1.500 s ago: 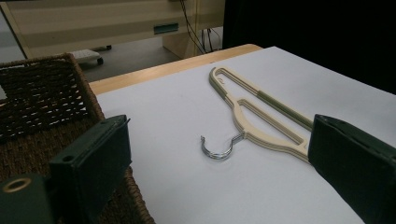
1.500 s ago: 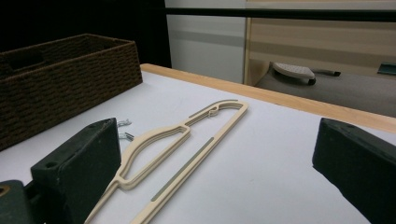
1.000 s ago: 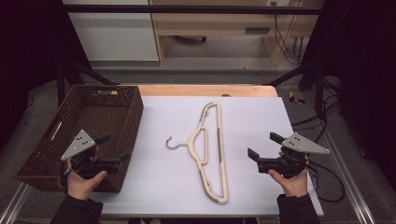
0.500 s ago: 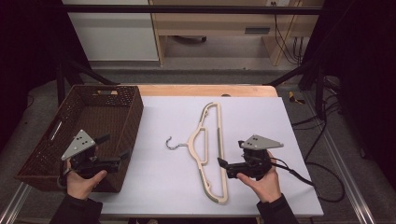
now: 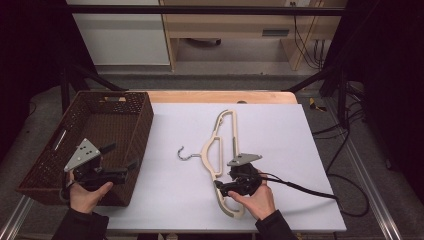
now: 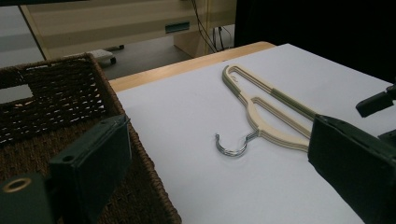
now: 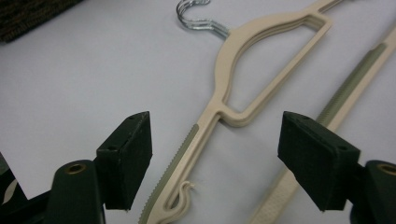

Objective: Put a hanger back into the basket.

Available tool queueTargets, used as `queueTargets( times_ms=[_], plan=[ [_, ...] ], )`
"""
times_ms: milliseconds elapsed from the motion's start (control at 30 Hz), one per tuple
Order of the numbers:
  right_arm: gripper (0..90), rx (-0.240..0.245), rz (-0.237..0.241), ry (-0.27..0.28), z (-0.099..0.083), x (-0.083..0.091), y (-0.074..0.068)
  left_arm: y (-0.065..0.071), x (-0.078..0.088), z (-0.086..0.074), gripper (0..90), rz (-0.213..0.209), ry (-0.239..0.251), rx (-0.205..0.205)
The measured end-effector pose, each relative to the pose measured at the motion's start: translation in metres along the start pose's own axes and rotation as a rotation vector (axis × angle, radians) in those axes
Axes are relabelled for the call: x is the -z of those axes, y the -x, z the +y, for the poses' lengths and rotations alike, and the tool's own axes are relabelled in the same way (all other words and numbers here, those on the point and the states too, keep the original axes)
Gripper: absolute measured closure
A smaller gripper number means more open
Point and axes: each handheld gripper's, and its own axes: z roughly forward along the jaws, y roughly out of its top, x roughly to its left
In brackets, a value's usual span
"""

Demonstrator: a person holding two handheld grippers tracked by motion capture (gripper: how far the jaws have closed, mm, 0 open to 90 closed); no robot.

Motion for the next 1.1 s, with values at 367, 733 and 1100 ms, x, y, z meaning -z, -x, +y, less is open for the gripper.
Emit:
queueTargets(
  times_ms=[367,733,1100],
  plan=[
    [45.3,-0.092,0.026,-0.104,-0.003,-0.037,-0.005,-0.001,0.0,0.0,5.8,0.005,-0.003,0.003],
    [54.1,-0.079,0.02,-0.166,-0.011,-0.054,-0.007,-0.001,-0.001,-0.001,6.2,0.009,-0.009,0.003],
    [69.6,-0.185,0.021,-0.186,-0.009,-0.053,-0.008,0.002,-0.005,-0.002,6.4,0.009,-0.02,-0.001]
  ],
)
